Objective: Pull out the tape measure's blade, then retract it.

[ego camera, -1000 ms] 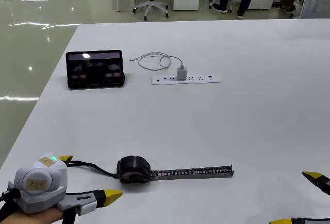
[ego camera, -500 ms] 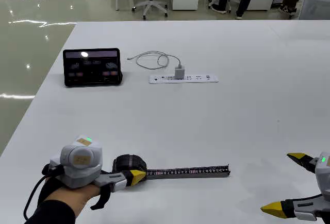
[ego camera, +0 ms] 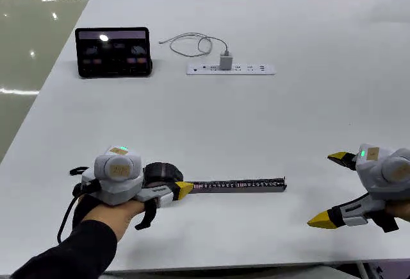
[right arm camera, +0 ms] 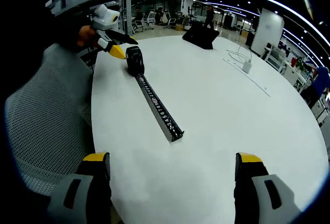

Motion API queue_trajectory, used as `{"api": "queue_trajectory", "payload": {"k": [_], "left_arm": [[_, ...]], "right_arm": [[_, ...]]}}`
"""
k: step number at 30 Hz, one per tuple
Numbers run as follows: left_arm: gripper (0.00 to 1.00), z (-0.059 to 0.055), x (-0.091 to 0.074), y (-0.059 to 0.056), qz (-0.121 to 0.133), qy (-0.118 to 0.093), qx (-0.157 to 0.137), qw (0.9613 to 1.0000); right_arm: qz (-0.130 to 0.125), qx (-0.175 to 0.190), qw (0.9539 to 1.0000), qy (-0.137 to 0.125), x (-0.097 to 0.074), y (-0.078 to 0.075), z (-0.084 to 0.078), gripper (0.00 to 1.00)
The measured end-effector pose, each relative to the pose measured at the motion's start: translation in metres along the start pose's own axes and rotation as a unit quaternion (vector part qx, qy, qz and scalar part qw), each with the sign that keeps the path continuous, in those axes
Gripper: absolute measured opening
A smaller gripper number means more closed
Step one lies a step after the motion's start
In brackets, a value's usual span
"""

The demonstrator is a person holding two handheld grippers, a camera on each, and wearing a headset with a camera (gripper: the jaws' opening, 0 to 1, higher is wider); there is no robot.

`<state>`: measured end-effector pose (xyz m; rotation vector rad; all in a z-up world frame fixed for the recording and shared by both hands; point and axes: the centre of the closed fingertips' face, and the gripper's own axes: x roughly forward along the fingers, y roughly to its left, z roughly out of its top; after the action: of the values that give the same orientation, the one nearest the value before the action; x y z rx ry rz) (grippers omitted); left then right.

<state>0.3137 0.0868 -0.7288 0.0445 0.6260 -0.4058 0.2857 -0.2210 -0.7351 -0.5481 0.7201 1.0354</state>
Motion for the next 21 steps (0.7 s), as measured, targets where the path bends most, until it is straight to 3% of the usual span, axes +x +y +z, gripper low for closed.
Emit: {"api": "queue_trajectory", "payload": {"k": [5,7,8,10,11,15,17,21], "left_arm": [[1.0,0.003,0.001,0.002,0.005,-0.011,-0.012,0.9999],[1.0,-0.005,0.006,-0.003,-0.012,-0.003,-0.043,0.999],[1.0,-0.01,0.007,-0.005,-0.019,0.006,-0.044,0.9989],[1.0,-0.012,0.008,-0.006,-0.02,0.006,-0.01,0.9997],[1.0,-0.008,0.008,-0.008,-0.023,-0.004,0.005,0.9997],[1.0,-0.003,0.011,-0.014,-0.03,-0.017,0.003,0.9994],[1.0,-0.004,0.012,-0.017,-0.031,-0.013,0.017,0.9993],[1.0,-0.006,0.012,-0.02,-0.035,-0.007,0.018,0.9992]], "right_arm": [[0.019,-0.033,0.9991,0.017,0.012,-0.005,0.01,0.93],[0.029,-0.066,0.9973,0.017,0.014,-0.006,0.019,0.92],[0.033,-0.073,0.9966,0.02,0.015,-0.005,0.022,0.92],[0.039,-0.088,0.995,0.027,0.017,-0.008,0.029,0.9],[0.04,-0.095,0.9942,0.032,0.019,-0.01,0.032,0.9],[0.063,-0.116,0.9899,0.052,0.024,-0.012,0.039,0.87],[0.072,-0.126,0.9877,0.057,0.028,-0.013,0.042,0.84],[0.103,-0.137,0.982,0.08,0.041,-0.009,0.038,0.74]]}}
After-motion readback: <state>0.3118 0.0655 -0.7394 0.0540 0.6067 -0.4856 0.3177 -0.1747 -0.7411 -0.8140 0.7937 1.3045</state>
